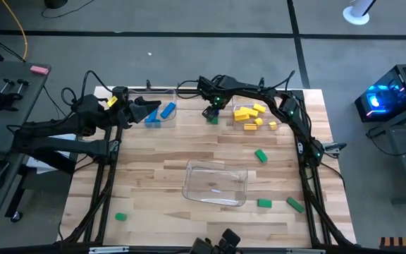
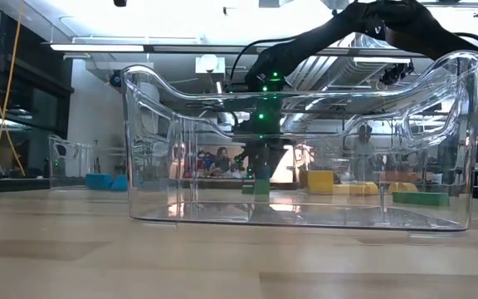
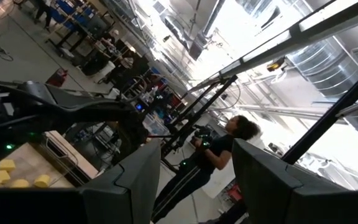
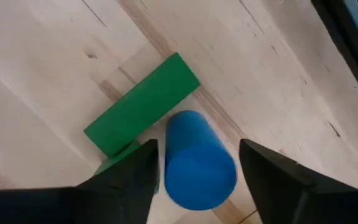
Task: Sort blocks
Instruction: Put the blue block into the left transparent bin, then put the green block into the bottom transparent bin
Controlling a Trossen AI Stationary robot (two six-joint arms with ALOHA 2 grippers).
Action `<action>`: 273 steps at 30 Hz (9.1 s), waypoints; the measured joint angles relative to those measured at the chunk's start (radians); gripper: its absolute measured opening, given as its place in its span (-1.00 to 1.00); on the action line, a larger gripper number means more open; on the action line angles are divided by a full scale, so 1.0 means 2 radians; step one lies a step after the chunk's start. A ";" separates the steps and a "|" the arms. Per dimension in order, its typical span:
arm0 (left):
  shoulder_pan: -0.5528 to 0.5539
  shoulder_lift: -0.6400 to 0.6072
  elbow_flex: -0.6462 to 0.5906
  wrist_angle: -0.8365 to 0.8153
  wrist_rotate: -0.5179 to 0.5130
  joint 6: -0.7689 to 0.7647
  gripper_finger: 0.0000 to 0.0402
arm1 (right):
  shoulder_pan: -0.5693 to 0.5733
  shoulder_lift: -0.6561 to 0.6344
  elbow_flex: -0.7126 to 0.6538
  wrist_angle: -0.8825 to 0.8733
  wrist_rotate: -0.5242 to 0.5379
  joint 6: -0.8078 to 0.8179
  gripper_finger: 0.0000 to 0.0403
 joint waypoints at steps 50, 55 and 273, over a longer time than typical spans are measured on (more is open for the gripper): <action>-0.018 0.006 0.001 -0.033 0.128 -0.052 -0.07 | 0.029 -0.018 0.179 0.268 -0.132 0.114 0.53; -0.113 0.086 0.000 -0.180 0.128 -0.066 -0.07 | -0.001 -0.096 0.150 0.211 -0.117 0.050 0.53; 0.020 0.127 -0.051 0.056 0.073 0.110 -0.11 | 0.264 -0.584 -0.552 0.262 -0.100 0.313 -0.37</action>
